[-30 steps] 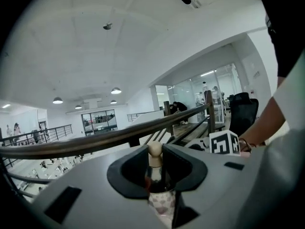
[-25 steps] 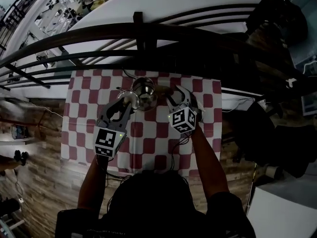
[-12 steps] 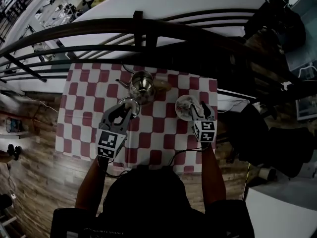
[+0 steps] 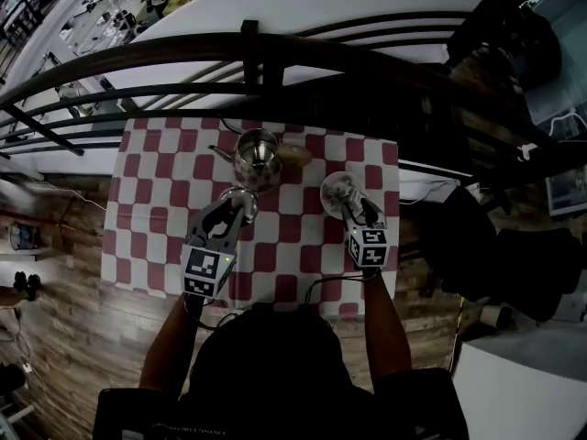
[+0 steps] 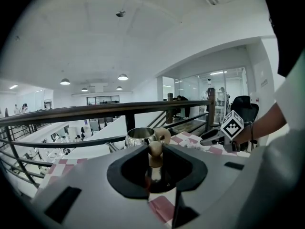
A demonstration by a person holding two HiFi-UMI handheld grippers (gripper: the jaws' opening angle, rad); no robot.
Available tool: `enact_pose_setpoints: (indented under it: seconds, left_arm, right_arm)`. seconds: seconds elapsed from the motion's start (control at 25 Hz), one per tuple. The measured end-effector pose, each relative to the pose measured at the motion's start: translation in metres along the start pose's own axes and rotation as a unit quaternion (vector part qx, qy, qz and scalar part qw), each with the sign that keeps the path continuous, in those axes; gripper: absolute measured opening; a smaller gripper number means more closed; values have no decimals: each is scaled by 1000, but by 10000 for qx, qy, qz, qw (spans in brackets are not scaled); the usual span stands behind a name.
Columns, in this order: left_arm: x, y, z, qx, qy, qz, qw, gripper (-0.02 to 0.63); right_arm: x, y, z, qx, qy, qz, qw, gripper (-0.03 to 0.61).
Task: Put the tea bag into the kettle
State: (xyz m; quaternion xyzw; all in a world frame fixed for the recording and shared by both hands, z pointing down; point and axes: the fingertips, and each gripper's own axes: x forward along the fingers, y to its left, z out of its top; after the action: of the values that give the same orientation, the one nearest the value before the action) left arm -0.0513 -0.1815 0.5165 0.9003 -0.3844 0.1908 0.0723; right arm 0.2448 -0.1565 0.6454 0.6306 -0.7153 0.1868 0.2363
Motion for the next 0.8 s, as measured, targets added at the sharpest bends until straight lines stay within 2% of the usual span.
enact_pose_setpoints:
  seconds: [0.36, 0.6, 0.8]
  left_arm:
    - [3, -5, -15, -131, 64, 30, 9999, 95]
    - [3, -4, -26, -264, 163, 85, 9995, 95]
    - [2, -2, -34, -389, 263, 128, 9988, 95]
  right_arm:
    - [24, 0, -8, 224, 220, 3, 9995, 213]
    - [41, -9, -15, 410, 484, -162, 9979, 149]
    - [52, -8, -16, 377, 595, -109, 9975, 88]
